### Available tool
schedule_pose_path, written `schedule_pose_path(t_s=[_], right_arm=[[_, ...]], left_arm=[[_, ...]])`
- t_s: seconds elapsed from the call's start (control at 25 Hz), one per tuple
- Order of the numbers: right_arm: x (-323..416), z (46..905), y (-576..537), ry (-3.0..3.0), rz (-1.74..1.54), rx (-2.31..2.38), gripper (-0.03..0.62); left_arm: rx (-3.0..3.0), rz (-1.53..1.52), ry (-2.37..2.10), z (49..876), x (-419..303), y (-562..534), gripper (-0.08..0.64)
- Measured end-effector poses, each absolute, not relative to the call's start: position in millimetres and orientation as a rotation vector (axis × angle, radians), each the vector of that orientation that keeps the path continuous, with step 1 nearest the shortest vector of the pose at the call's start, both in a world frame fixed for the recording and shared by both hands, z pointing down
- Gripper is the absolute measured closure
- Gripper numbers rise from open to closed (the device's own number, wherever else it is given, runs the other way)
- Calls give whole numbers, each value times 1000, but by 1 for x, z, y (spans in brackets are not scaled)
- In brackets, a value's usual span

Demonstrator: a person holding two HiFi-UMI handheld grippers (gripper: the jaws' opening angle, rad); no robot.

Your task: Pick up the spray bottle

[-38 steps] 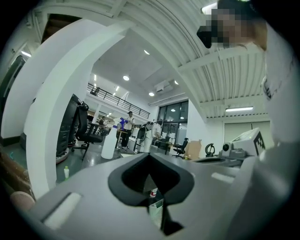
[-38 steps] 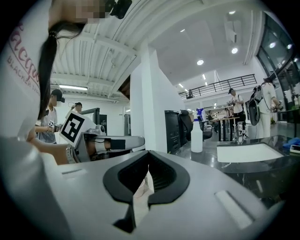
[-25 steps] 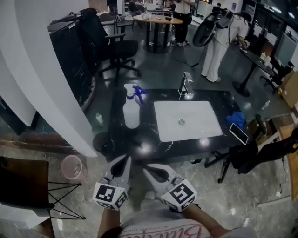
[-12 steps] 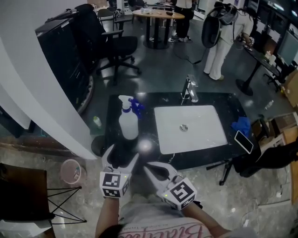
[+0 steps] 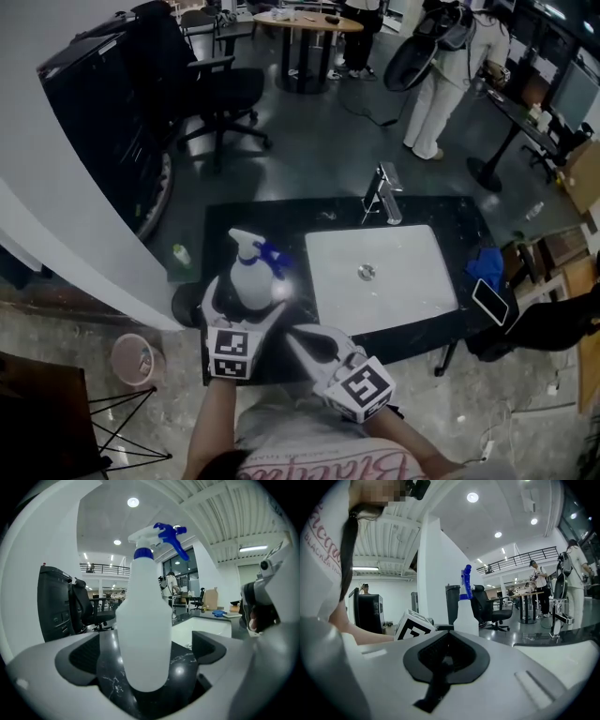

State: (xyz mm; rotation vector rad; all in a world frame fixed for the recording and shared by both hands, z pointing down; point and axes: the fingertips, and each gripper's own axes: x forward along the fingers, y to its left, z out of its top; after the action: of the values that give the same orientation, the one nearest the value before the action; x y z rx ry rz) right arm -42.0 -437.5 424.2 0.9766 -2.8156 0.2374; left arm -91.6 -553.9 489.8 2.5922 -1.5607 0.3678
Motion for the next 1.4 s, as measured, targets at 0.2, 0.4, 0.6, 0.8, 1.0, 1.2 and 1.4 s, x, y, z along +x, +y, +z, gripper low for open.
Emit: schedule_pose_path(t_s=[0.2, 0.4, 0.6, 0.8, 1.0, 1.2, 1.4], right_arm=[[-42, 425, -457, -2793, 253, 1007, 595], [-45, 423, -468, -2783, 242, 1014, 595], [-41, 417, -476, -2788, 212, 1056, 595], [-38, 409, -484, -2805, 178, 1092, 595], [-39, 413, -486, -2787, 168, 1085, 595], [-42, 413, -489, -2791, 175, 1093, 595], [-38, 398, -495, -2838, 162, 1152, 595]], left_arm=[[2597, 370, -1508, 497, -86, -573, -29], [2618, 386, -1456, 507, -77, -583, -29], [2646, 398, -1437, 510, -72, -588, -21], [2645, 395, -1477, 509, -75, -592, 138], [2643, 383, -1443, 507, -73, -590, 141], [2677, 372, -1415, 488, -72, -589, 142], [2729, 331, -1411, 447, -73, -587, 141]])
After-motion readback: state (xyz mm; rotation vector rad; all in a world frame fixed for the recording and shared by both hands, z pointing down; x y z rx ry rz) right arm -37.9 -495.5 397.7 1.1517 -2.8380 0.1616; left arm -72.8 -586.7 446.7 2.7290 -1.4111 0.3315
